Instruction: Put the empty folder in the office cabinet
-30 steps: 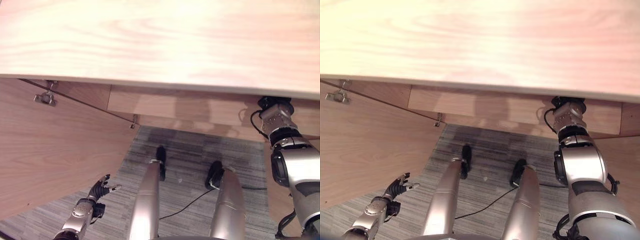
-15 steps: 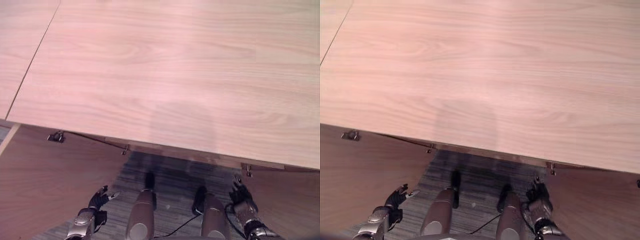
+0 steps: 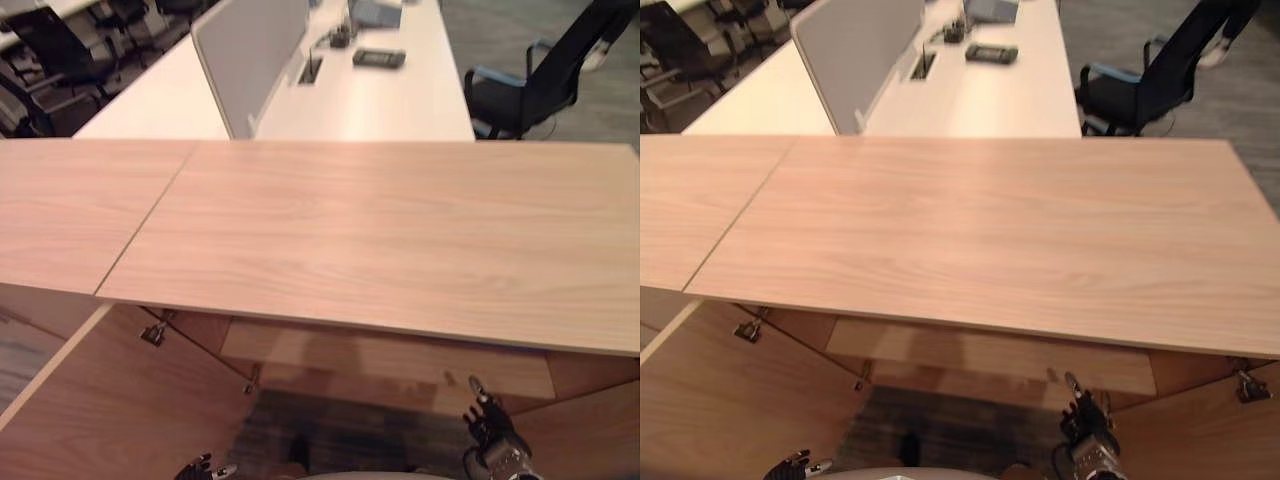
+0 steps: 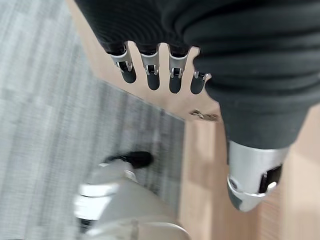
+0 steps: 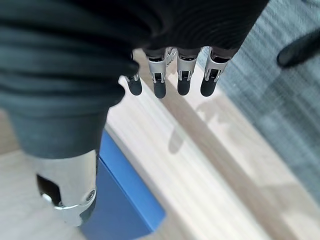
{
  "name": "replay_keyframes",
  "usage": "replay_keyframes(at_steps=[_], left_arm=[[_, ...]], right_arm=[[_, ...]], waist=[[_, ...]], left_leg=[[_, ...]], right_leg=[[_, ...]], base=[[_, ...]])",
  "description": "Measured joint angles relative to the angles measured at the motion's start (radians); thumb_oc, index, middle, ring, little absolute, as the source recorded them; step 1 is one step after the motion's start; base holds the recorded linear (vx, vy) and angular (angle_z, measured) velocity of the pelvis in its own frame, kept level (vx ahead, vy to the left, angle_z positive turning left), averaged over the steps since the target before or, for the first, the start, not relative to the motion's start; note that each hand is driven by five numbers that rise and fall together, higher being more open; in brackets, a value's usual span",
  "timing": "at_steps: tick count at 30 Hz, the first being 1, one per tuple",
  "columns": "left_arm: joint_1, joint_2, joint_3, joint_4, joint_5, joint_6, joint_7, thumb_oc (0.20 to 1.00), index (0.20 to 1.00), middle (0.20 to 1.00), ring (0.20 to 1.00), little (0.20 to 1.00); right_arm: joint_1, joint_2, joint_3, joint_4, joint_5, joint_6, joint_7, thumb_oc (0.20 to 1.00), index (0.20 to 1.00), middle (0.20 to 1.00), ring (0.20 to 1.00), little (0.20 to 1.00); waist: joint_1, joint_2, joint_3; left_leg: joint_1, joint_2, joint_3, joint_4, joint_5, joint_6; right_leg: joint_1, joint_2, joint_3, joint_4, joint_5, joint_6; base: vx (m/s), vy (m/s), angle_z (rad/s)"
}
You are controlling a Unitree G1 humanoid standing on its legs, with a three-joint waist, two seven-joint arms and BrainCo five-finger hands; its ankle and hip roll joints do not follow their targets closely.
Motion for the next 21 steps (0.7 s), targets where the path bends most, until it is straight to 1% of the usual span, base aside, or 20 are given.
replay_keyframes(at_steps=[1,3,4,6,8,9,12,14,21], left_arm=[[-0.014,-0.005,0.001,0.010,0.000,0.001,0.001,1.000,1.000,1.000,1.000,1.000],[-0.028,-0.023,0.001,0.040,0.004,0.002,0.001,1.000,1.000,1.000,1.000,1.000],[-0.041,-0.048,0.000,0.064,0.034,0.002,0.001,1.000,1.000,1.000,1.000,1.000],[-0.046,-0.071,0.000,0.074,0.040,0.011,0.001,1.000,1.000,1.000,1.000,1.000],[-0.047,-0.074,-0.001,0.075,0.046,0.020,0.002,1.000,1.000,1.000,1.000,1.000],[-0.045,-0.074,-0.001,0.075,0.065,0.022,0.002,1.000,1.000,1.000,1.000,1.000],[-0.043,-0.074,-0.002,0.075,0.067,0.038,0.003,1.000,1.000,1.000,1.000,1.000],[-0.041,-0.074,-0.002,0.075,0.067,0.041,0.004,1.000,1.000,1.000,1.000,1.000],[-0.036,-0.075,-0.001,0.075,0.067,0.041,0.014,1.000,1.000,1.000,1.000,1.000]], right_arm=[[0.016,-0.002,0.022,0.017,-0.051,0.005,0.009,1.000,1.000,1.000,1.000,1.000],[0.030,-0.007,0.077,0.067,-0.146,0.024,0.013,1.000,1.000,1.000,1.000,1.000],[0.061,-0.014,0.135,0.080,-0.269,0.045,0.016,1.000,1.000,1.000,1.000,1.000],[0.089,-0.018,0.163,0.082,-0.396,0.069,0.022,1.000,1.000,1.000,1.000,1.000],[0.096,-0.028,0.210,0.116,-0.520,0.086,0.026,1.000,1.000,1.000,1.000,1.000],[0.098,-0.035,0.212,0.118,-0.554,0.093,0.026,1.000,1.000,1.000,1.000,1.000],[0.098,-0.045,0.211,0.115,-0.624,0.095,0.026,1.000,1.000,1.000,1.000,1.000],[0.094,-0.049,0.206,0.112,-0.630,0.105,0.026,1.000,1.000,1.000,1.000,1.000],[0.096,-0.046,0.203,0.099,-0.626,0.112,0.026,1.000,1.000,1.000,1.000,1.000]], waist=[[-0.004,-0.009,-0.012],[-0.006,-0.012,-0.018],[-0.009,-0.010,-0.038],[-0.019,-0.004,-0.040],[-0.018,-0.004,-0.043],[-0.017,-0.002,-0.043],[-0.016,0.007,-0.042],[-0.013,0.016,-0.038],[-0.013,0.019,-0.034]], left_leg=[[0.010,-0.003,0.003,-0.003,0.001,0.000],[0.043,-0.008,0.009,-0.008,0.000,0.001],[0.052,-0.012,0.011,-0.017,0.000,0.001],[0.060,-0.014,0.013,-0.017,0.001,0.002],[0.074,-0.015,0.019,-0.015,0.002,0.004],[0.076,-0.015,0.020,-0.016,0.002,0.005],[0.083,-0.014,0.022,-0.018,0.001,0.007],[0.096,-0.014,0.028,-0.023,-0.007,0.006],[0.101,-0.015,0.030,-0.022,-0.001,0.010]], right_leg=[[0.025,0.004,-0.001,-0.024,0.018,0.003],[0.074,0.007,-0.002,-0.075,0.040,0.010],[0.085,0.005,-0.002,-0.092,0.049,0.012],[0.093,0.005,0.004,-0.102,0.058,0.014],[0.104,0.003,0.008,-0.105,0.062,0.014],[0.105,0.002,0.010,-0.104,0.062,0.015],[0.118,0.001,0.016,-0.107,0.064,0.021],[0.121,0.000,0.027,-0.104,0.064,0.021],[0.127,0.002,0.028,-0.107,0.066,0.020]], base=[[0.02,-0.005,-0.04],[-0.03,0.007,-0.04],[-0.06,0.015,-0.08],[-0.08,0.015,-0.09],[-0.07,0.015,-0.05],[-0.02,-0.003,-0.05],[0.00,-0.005,-0.05],[0.01,0.008,-0.09],[-0.01,0.010,0.00]])
